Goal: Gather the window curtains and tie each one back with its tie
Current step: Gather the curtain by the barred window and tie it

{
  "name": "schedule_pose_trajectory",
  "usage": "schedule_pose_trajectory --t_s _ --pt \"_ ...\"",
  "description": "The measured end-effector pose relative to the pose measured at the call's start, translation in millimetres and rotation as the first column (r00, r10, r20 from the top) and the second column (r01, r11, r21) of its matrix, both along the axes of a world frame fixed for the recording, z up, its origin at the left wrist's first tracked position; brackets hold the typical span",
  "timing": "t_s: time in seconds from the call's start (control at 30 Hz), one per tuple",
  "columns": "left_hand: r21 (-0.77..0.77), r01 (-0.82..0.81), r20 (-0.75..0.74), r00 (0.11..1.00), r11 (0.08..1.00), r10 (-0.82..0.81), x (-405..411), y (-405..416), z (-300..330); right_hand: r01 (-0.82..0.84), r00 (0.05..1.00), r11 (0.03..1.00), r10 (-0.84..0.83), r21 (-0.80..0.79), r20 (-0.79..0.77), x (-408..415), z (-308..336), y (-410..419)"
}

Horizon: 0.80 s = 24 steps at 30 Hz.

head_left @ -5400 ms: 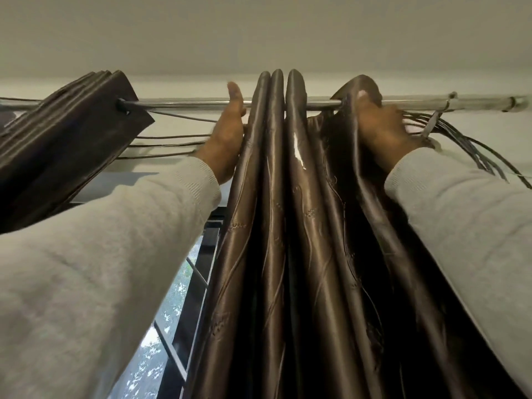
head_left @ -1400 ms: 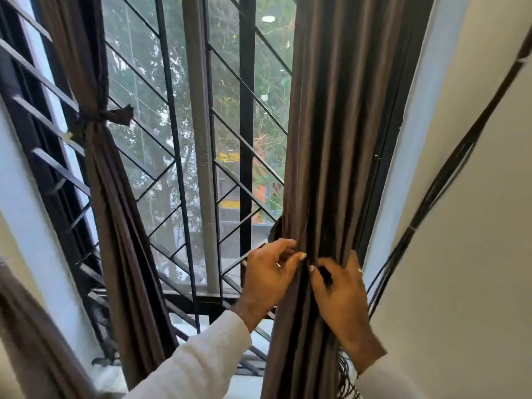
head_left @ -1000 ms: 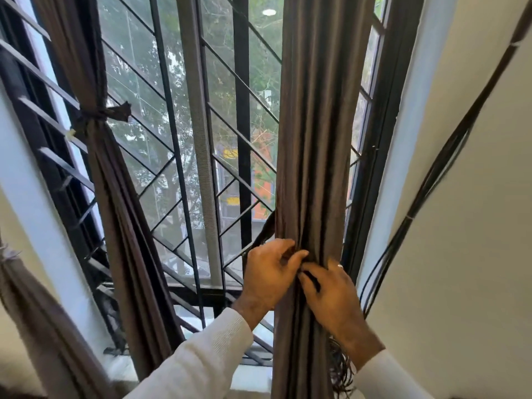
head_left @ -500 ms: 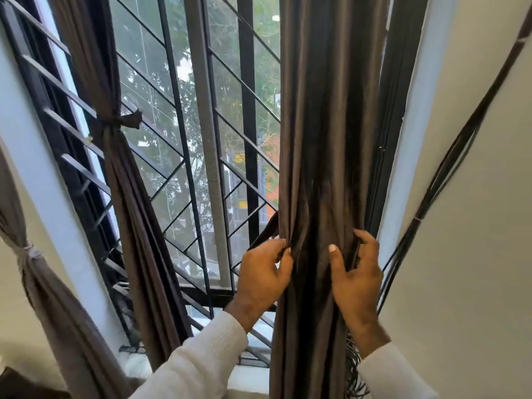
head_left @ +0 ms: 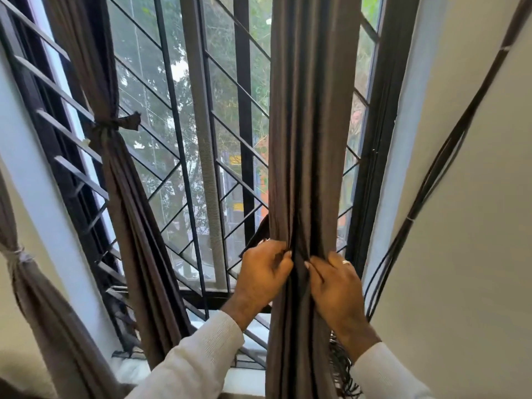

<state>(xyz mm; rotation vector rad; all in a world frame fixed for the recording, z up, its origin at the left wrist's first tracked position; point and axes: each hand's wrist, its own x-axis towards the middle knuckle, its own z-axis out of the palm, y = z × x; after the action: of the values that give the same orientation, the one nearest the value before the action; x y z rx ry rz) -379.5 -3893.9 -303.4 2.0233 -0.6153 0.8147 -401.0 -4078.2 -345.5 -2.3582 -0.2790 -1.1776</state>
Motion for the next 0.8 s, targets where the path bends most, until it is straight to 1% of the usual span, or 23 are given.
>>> schedule_pose_trajectory --t_s 0.03,0.07,0.13,0.2,0.3,0.4,0.53,0.6,0.63,0.67,0.7,0.77,0.8 --pt "-0.007 0.017 0.006 1.000 1.000 -0.017 -1 -2 -1 0.024 1.000 0.999 -0.024 0.046 -0.004 0 1 1" --pt "-0.004 0.031 0.015 0.999 1.000 -0.030 -2 -5 -2 0.030 1.000 0.999 -0.030 0.036 -0.003 0 0 3" --pt "0.029 0.051 0.023 0.998 0.998 -0.051 -3 -9 -2 -0.033 0.999 0.999 0.033 -0.019 -0.009 -3 -1 9" --pt "0.047 0.058 0.019 0.998 0.997 -0.059 0 -9 -1 -0.078 0.996 0.997 0.078 0.002 -0.047 -7 1 13" --pt "0.028 0.041 0.033 0.999 0.999 -0.042 2 -9 -1 -0.082 0.993 0.997 0.083 0.014 -0.080 -5 1 11" --pt "-0.002 0.088 0.036 0.995 0.996 -0.088 1 -10 1 -0.167 0.977 0.985 0.172 0.051 -0.129 -7 -1 11" --pt "-0.054 0.125 -0.020 0.992 0.991 -0.126 0 -8 5 -0.221 0.961 0.975 0.216 -0.013 -0.173 -4 -2 4" --pt "-0.050 0.117 -0.027 0.993 0.992 -0.119 2 -6 6 -0.274 0.945 0.962 0.273 0.016 -0.180 -6 0 1" --pt "-0.041 0.107 -0.025 0.994 0.993 -0.108 3 -6 6 -0.299 0.940 0.952 0.305 0.063 -0.150 -7 2 -1" --pt "-0.036 0.097 -0.030 0.995 0.995 -0.098 4 -6 6 -0.303 0.943 0.942 0.319 0.145 -0.099 -10 4 -2" --pt "-0.034 0.089 -0.039 0.995 0.995 -0.091 5 -6 6 -0.291 0.949 0.916 0.312 0.277 -0.034 -12 5 -4" --pt "-0.048 0.080 -0.050 0.995 0.996 -0.082 6 -4 5 -0.199 0.978 0.795 0.201 0.573 0.062 -19 5 -5" --pt "-0.062 0.085 -0.055 0.995 0.994 -0.089 6 -3 4 -0.148 0.988 0.752 0.133 0.643 0.072 -21 3 -5"
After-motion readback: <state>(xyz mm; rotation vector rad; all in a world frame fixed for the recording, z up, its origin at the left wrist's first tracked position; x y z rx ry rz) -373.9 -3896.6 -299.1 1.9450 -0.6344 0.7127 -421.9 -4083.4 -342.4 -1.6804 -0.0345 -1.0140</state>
